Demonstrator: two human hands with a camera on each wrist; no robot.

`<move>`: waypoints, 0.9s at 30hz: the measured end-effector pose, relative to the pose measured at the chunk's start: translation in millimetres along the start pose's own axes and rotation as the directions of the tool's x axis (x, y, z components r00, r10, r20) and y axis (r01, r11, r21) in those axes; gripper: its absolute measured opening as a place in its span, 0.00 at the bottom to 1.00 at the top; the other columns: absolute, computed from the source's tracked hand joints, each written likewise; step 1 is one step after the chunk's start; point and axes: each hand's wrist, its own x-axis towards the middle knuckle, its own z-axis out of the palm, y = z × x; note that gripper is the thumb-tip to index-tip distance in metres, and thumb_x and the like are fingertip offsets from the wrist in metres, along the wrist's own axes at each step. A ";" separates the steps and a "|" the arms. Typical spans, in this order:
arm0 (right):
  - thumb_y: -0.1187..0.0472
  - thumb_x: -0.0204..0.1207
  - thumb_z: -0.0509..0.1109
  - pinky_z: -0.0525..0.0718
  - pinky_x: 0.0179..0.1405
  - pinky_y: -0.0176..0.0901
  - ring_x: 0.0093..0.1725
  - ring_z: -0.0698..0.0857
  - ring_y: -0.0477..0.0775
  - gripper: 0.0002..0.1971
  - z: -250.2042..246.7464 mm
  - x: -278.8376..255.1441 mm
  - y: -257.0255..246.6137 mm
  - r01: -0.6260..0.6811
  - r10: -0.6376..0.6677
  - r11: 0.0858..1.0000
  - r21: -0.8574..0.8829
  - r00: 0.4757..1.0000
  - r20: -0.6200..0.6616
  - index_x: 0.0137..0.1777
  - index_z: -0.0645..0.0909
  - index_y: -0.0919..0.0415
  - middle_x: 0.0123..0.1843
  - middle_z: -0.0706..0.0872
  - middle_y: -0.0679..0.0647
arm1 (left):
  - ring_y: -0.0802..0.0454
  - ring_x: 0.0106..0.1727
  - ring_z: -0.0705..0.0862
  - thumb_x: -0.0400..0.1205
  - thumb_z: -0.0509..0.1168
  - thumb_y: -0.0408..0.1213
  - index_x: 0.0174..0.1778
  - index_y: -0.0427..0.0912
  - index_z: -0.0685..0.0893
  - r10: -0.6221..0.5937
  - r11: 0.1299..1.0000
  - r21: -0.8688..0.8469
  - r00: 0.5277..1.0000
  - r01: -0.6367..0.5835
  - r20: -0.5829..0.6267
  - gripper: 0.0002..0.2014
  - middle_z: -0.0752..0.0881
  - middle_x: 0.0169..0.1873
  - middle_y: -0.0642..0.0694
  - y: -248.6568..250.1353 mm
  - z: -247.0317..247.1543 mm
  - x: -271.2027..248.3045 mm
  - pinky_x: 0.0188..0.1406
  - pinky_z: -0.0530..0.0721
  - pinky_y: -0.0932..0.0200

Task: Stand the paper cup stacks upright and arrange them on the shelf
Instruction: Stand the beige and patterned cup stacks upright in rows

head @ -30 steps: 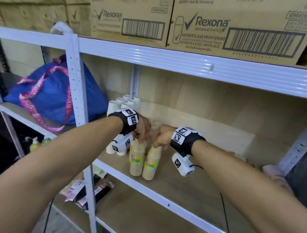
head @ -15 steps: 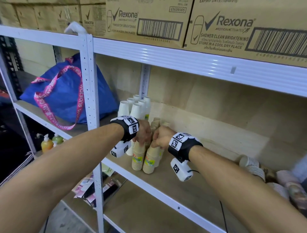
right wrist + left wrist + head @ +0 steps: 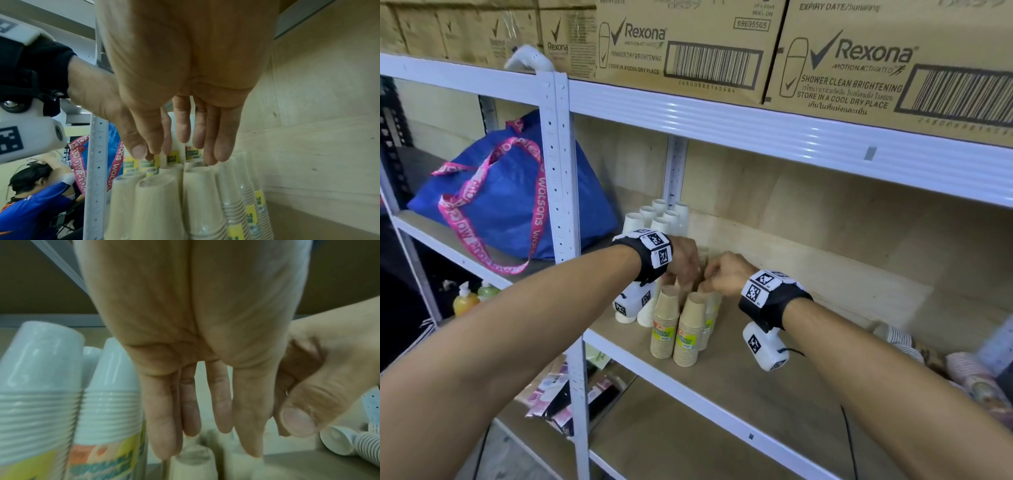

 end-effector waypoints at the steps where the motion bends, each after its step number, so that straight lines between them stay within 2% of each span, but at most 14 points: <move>1: 0.54 0.67 0.80 0.79 0.39 0.38 0.44 0.83 0.51 0.14 -5.1 -0.7 3.3 -0.002 0.003 1.000 0.008 1.000 -0.018 0.50 0.88 0.60 0.44 0.86 0.50 | 0.51 0.33 0.86 0.71 0.75 0.29 0.52 0.38 0.91 0.016 1.000 0.000 1.000 -0.016 -0.014 0.13 0.90 0.39 0.45 4.1 -4.2 2.4 0.40 0.88 0.56; 3: 0.55 0.67 0.80 0.79 0.39 0.38 0.45 0.83 0.50 0.13 -15.0 -2.5 12.1 -0.016 0.016 1.000 0.009 0.999 -0.047 0.49 0.88 0.58 0.42 0.86 0.47 | 0.54 0.27 0.84 0.72 0.75 0.28 0.51 0.39 0.90 0.045 0.999 0.010 0.998 -0.044 -0.042 0.12 0.88 0.35 0.46 13.8 -11.4 7.7 0.34 0.84 0.59; 4: 0.56 0.68 0.79 0.79 0.38 0.37 0.44 0.83 0.50 0.11 -19.9 -4.4 17.3 -0.030 0.030 1.000 -0.001 0.998 -0.058 0.49 0.88 0.57 0.40 0.84 0.45 | 0.54 0.27 0.84 0.72 0.75 0.29 0.49 0.41 0.90 0.057 0.998 0.009 0.997 -0.057 -0.052 0.11 0.88 0.36 0.46 19.5 -14.5 9.8 0.33 0.84 0.60; 7: 0.56 0.67 0.79 0.80 0.40 0.40 0.44 0.84 0.52 0.11 -34.1 -11.4 38.2 -0.088 0.084 0.995 -0.040 0.992 -0.096 0.48 0.87 0.55 0.40 0.83 0.47 | 0.52 0.35 0.84 0.71 0.77 0.32 0.51 0.45 0.89 0.101 0.995 0.015 0.990 -0.100 -0.100 0.13 0.89 0.42 0.44 37.8 -18.6 23.1 0.38 0.84 0.60; 11: 0.53 0.66 0.80 0.81 0.42 0.41 0.45 0.85 0.52 0.14 -49.1 -24.6 75.1 -0.188 0.176 0.979 -0.081 0.975 -0.138 0.51 0.86 0.54 0.41 0.85 0.48 | 0.54 0.41 0.81 0.73 0.77 0.34 0.57 0.48 0.87 0.175 0.984 0.050 0.975 -0.169 -0.140 0.17 0.80 0.40 0.54 71.0 -15.2 43.9 0.39 0.80 0.62; 14: 0.52 0.66 0.80 0.82 0.46 0.42 0.48 0.85 0.53 0.15 -60.8 -38.2 105.8 -0.266 0.248 0.959 -0.103 0.956 -0.155 0.52 0.85 0.52 0.47 0.86 0.49 | 0.55 0.42 0.77 0.74 0.76 0.36 0.60 0.51 0.85 0.241 0.969 0.090 0.957 -0.229 -0.163 0.18 0.73 0.39 0.60 100.6 -8.6 58.4 0.35 0.74 0.63; 15: 0.51 0.67 0.80 0.82 0.47 0.42 0.49 0.85 0.53 0.15 -64.7 -43.7 116.0 -0.293 0.275 0.951 -0.102 0.948 -0.161 0.53 0.85 0.52 0.48 0.86 0.50 | 0.54 0.44 0.77 0.74 0.76 0.36 0.61 0.52 0.85 0.266 0.963 0.099 0.950 -0.252 -0.161 0.19 0.73 0.40 0.59 110.4 -5.6 64.3 0.36 0.74 0.63; 18: 0.51 0.67 0.80 0.80 0.45 0.41 0.49 0.84 0.53 0.15 -75.6 -62.1 146.6 -0.386 0.362 0.916 -0.109 0.913 -0.191 0.52 0.85 0.51 0.51 0.84 0.50 | 0.51 0.53 0.78 0.73 0.77 0.37 0.64 0.51 0.84 0.343 0.938 0.107 0.929 -0.331 -0.139 0.23 0.76 0.52 0.53 139.4 4.6 80.9 0.48 0.75 0.60; 21: 0.53 0.68 0.78 0.80 0.44 0.40 0.49 0.85 0.53 0.15 -82.9 -84.8 179.0 -0.468 0.443 0.872 -0.141 0.879 -0.178 0.55 0.85 0.53 0.54 0.85 0.51 | 0.48 0.58 0.80 0.73 0.78 0.38 0.67 0.52 0.82 0.410 0.907 0.149 0.906 -0.394 -0.106 0.26 0.77 0.58 0.50 168.2 19.9 96.0 0.53 0.77 0.58; 24: 0.55 0.73 0.75 0.79 0.47 0.38 0.56 0.85 0.55 0.15 -86.3 -110.9 207.7 -0.525 0.502 0.831 -0.185 0.850 -0.160 0.58 0.86 0.57 0.59 0.85 0.53 | 0.44 0.64 0.80 0.74 0.77 0.38 0.70 0.51 0.79 0.486 0.857 0.231 0.872 -0.461 -0.061 0.28 0.78 0.66 0.44 196.9 38.1 106.5 0.60 0.80 0.55; 27: 0.58 0.76 0.72 0.79 0.51 0.39 0.61 0.84 0.57 0.14 -84.2 -137.2 233.1 -0.580 0.565 0.786 -0.214 0.814 -0.132 0.60 0.86 0.60 0.62 0.84 0.53 | 0.45 0.67 0.78 0.74 0.77 0.37 0.73 0.49 0.77 0.554 0.804 0.265 0.832 -0.532 -0.013 0.30 0.77 0.69 0.43 224.0 56.4 117.1 0.62 0.79 0.54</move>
